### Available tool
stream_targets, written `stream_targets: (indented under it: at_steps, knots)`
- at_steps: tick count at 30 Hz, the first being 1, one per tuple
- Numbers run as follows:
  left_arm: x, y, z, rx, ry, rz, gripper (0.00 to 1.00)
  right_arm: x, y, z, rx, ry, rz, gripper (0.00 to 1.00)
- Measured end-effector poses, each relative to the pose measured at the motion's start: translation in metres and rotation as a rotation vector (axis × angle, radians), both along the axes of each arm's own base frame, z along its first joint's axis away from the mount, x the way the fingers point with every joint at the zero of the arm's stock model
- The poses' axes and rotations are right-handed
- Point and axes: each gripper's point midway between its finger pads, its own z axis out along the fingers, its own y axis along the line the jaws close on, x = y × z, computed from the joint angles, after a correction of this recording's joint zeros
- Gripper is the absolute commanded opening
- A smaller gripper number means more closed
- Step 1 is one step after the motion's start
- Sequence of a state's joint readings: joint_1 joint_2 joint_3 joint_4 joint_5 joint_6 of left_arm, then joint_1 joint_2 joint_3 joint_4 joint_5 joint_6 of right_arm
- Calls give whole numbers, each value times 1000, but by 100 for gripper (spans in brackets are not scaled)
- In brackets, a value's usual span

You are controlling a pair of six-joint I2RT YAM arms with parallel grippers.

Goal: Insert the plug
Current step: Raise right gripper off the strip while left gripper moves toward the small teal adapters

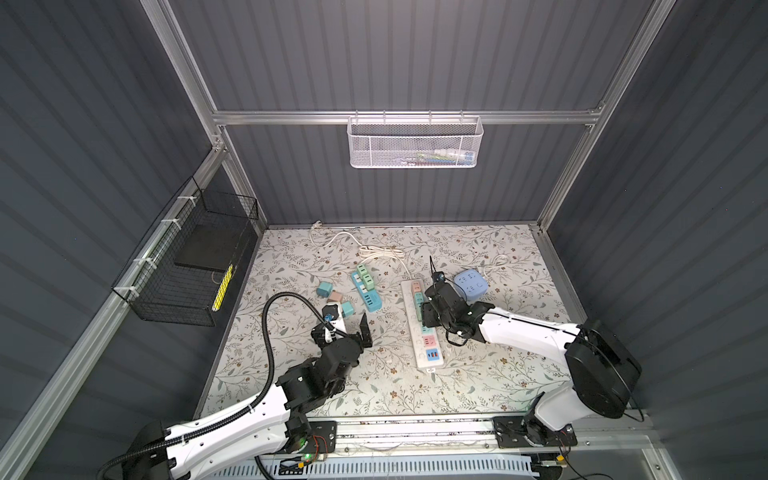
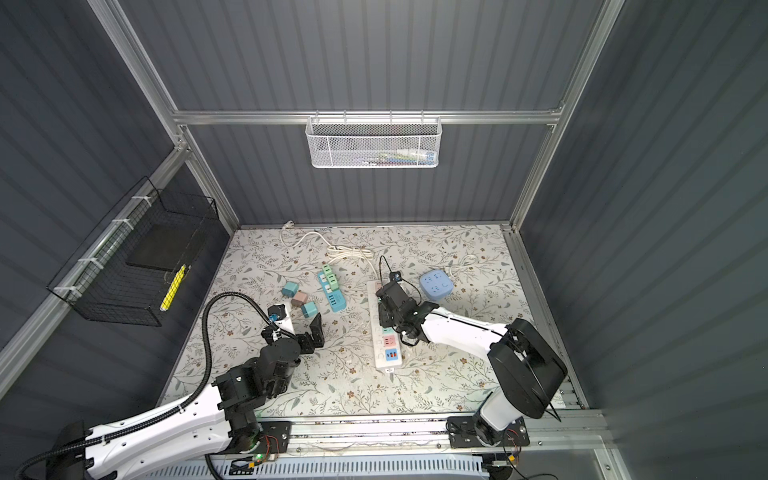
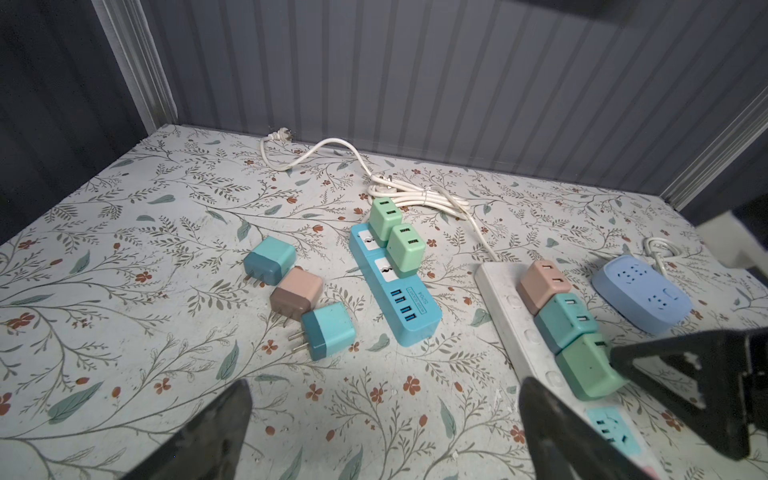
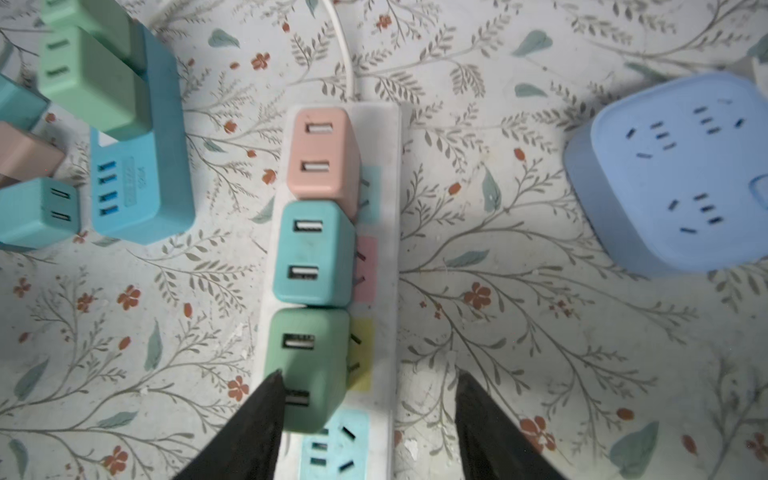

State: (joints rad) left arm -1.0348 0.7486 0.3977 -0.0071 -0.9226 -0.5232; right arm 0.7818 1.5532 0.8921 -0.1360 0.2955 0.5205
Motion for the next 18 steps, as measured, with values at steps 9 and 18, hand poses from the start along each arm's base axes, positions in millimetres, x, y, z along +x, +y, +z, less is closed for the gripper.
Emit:
stream_targets:
  at_steps: [9, 18]
  knots:
    - [6, 3, 12, 35, -23, 53, 100, -4, -8, 26, 39, -63, 1, 73]
    - [46, 25, 9, 96, 118, 187, 100, 22, -10, 101, 28, -299, 49, 99]
